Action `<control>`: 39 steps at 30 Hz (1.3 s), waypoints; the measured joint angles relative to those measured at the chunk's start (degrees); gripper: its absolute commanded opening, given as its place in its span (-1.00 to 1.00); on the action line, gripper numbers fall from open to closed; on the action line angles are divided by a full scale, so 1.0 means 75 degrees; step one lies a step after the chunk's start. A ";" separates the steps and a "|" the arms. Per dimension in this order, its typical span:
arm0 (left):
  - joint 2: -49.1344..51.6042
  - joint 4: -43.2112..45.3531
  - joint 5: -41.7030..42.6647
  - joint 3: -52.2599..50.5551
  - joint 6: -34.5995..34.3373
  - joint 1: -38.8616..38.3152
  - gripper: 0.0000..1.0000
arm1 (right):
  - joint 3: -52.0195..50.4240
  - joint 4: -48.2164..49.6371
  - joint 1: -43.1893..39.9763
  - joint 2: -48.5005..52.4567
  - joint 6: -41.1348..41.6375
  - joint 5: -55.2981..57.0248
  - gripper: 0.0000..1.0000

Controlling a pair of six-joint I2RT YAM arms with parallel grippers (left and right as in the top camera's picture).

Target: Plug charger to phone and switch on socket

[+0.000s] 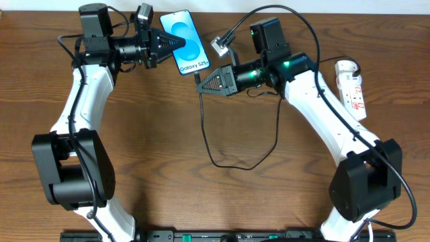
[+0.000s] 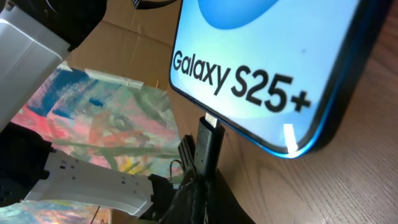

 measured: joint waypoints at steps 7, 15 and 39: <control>0.0000 -0.0003 0.0000 0.0000 0.0000 -0.0006 -0.85 | 0.0000 0.0029 0.0009 0.0000 0.0009 0.0009 -0.98; 0.0000 0.0015 -0.0035 0.0000 0.0000 -0.0003 -0.86 | -0.0006 0.0172 -0.0026 0.0000 0.0079 -0.0015 -0.98; 0.0000 0.0047 -0.0149 0.0000 -0.0009 0.0050 -0.86 | -0.0102 0.0845 -0.0052 0.0000 0.0670 -0.0073 -0.98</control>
